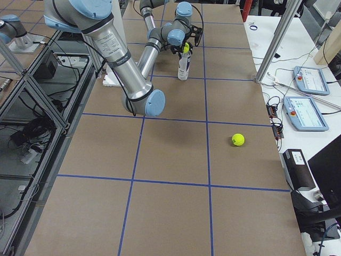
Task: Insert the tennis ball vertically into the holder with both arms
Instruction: 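Open the right gripper to drop the ball into the can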
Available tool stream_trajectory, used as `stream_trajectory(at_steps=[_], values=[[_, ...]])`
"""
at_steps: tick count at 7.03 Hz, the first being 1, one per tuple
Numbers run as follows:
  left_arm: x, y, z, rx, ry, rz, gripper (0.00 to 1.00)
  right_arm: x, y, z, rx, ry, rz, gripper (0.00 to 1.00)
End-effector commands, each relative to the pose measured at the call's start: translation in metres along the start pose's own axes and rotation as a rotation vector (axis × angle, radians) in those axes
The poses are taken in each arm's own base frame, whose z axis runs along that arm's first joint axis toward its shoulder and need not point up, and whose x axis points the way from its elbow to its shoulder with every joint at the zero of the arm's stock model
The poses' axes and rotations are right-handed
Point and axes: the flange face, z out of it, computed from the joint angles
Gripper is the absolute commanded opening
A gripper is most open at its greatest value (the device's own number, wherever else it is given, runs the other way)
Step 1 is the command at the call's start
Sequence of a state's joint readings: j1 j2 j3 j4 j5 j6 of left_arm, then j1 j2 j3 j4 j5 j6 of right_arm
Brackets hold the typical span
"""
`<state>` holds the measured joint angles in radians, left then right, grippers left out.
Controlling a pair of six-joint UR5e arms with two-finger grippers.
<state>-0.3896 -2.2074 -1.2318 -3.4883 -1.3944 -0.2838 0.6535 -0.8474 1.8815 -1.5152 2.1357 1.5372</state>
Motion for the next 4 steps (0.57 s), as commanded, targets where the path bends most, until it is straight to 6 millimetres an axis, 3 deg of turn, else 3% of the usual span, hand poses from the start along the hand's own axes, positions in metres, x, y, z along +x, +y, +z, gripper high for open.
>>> stream_trajectory(at_steps=[1, 4], values=[[0.0009, 0.0004, 0.0, -0.001, 0.001, -0.001, 0.89, -0.0005, -0.0026, 0.0043, -0.001, 0.007, 0.004, 0.98], [0.0015, 0.0015, -0.0007, -0.002, 0.002, -0.002, 0.9, 0.0028, -0.0053, 0.0038, 0.001, 0.011, 0.009, 0.99]])
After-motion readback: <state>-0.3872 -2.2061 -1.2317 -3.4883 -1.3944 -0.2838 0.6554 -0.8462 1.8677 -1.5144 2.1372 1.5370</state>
